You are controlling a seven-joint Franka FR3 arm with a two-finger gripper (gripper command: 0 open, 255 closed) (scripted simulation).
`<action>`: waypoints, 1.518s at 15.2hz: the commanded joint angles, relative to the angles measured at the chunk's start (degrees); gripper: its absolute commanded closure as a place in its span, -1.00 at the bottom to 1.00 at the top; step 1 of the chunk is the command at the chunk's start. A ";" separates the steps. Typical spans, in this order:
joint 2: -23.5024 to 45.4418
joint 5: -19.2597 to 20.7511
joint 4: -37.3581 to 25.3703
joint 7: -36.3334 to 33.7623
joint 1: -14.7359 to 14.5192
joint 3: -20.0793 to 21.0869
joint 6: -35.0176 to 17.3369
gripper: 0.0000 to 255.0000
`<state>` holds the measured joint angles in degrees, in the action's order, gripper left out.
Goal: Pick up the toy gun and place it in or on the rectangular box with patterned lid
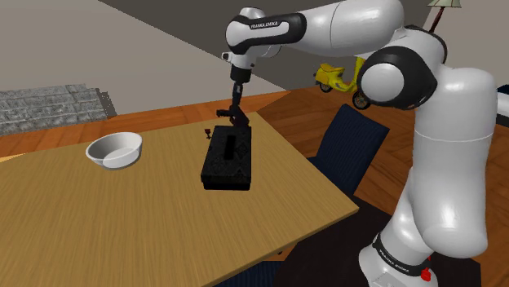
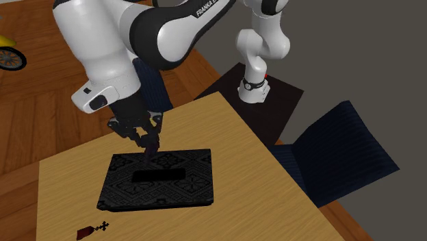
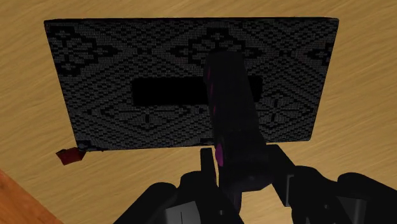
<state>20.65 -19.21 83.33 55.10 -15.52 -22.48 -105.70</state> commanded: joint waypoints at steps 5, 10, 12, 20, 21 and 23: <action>7.08 -1.67 -10.26 -2.30 0.63 1.19 3.01 1.00; 7.09 -1.93 -6.42 -1.45 0.18 1.32 -0.71 1.00; 7.19 -2.09 -5.05 -1.10 0.05 1.39 -2.13 1.00; 8.17 -2.97 -0.39 0.34 -0.27 1.78 -7.53 1.00; 8.35 -3.11 0.10 0.53 -0.29 1.85 -8.17 1.00; 8.74 -3.39 1.04 0.90 -0.31 1.98 -9.44 1.00</action>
<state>29.37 -22.50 83.74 55.85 -15.75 -20.54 -114.48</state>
